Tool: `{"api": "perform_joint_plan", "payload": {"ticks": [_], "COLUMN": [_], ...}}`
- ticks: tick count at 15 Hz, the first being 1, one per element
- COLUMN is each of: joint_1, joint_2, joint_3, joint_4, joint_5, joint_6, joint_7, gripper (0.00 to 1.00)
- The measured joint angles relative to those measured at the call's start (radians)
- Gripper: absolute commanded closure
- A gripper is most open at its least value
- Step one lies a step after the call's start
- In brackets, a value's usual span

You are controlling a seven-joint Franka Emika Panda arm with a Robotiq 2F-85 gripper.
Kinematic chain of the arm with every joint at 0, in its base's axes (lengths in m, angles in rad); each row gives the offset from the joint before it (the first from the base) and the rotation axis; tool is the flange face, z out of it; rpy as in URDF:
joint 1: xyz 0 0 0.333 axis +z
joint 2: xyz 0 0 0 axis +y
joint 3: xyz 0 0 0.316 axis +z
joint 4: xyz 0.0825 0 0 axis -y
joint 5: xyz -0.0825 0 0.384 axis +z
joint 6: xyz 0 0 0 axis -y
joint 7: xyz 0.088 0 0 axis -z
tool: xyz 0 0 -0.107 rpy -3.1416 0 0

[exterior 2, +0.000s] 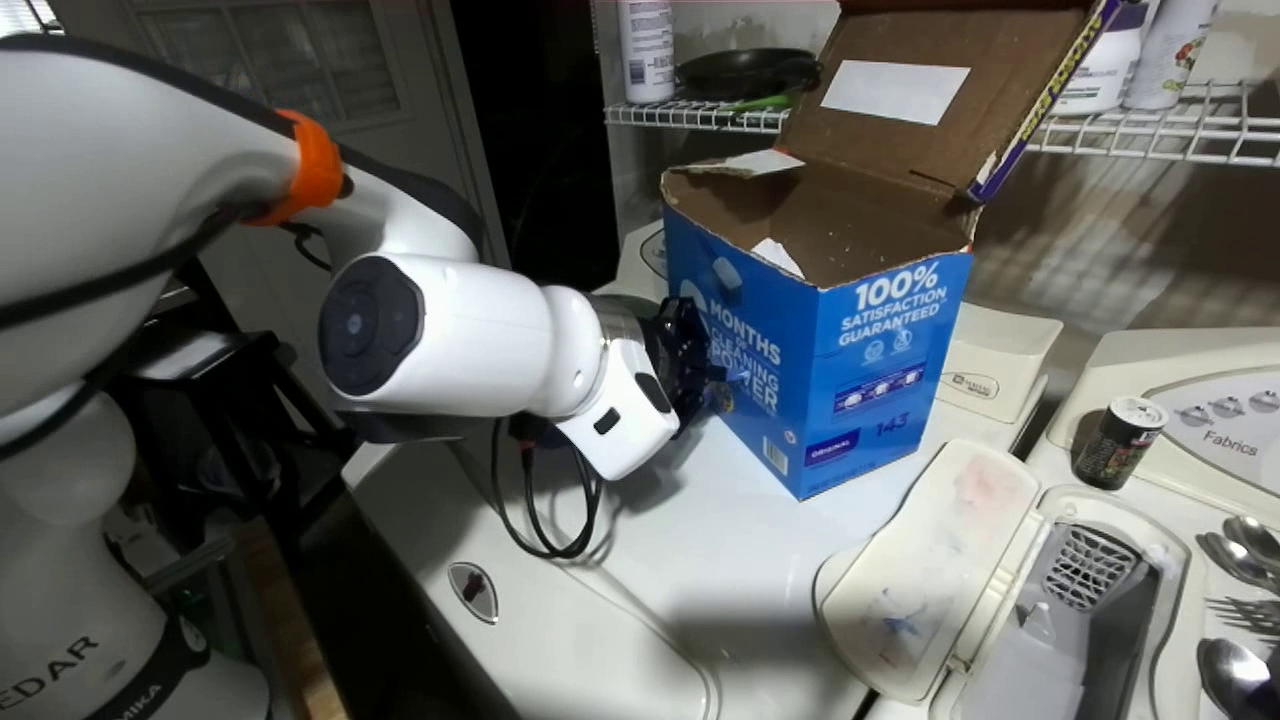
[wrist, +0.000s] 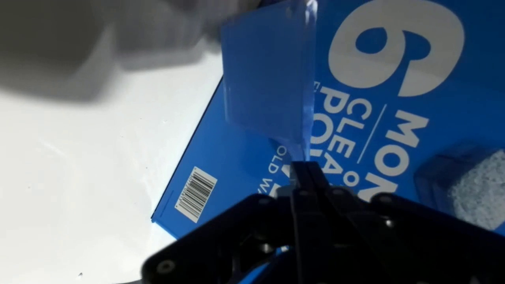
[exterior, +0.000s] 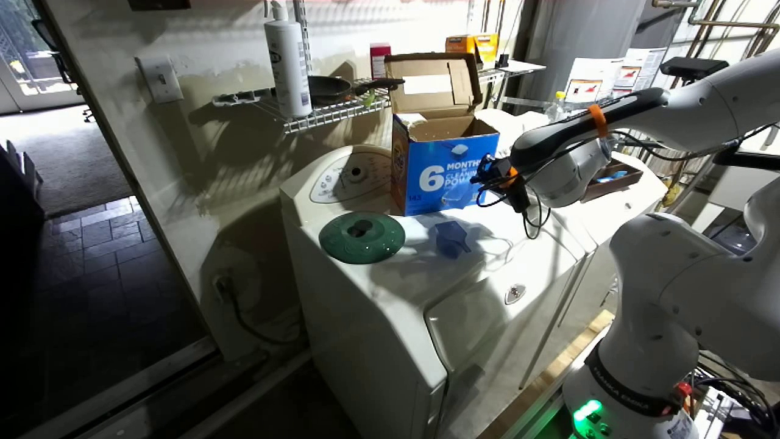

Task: Pour the contents in the blue item into the box

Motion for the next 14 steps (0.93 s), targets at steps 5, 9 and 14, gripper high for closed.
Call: {"api": "perform_joint_plan", "payload": {"ticks": [5,9,14], "joint_1": [0.057,0.088,0.121], "joint_2": [0.000,0.000,0.000], "joint_3": [-0.064,-0.110,-0.153], "joint_4": [0.000,0.000,0.000], "joint_5": [0.000,0.000,0.000], "joint_6": [0.038,0.046,0.049], "joint_7": [0.002,0.002,0.002], "gripper": [0.99,0.99,0.72]}}
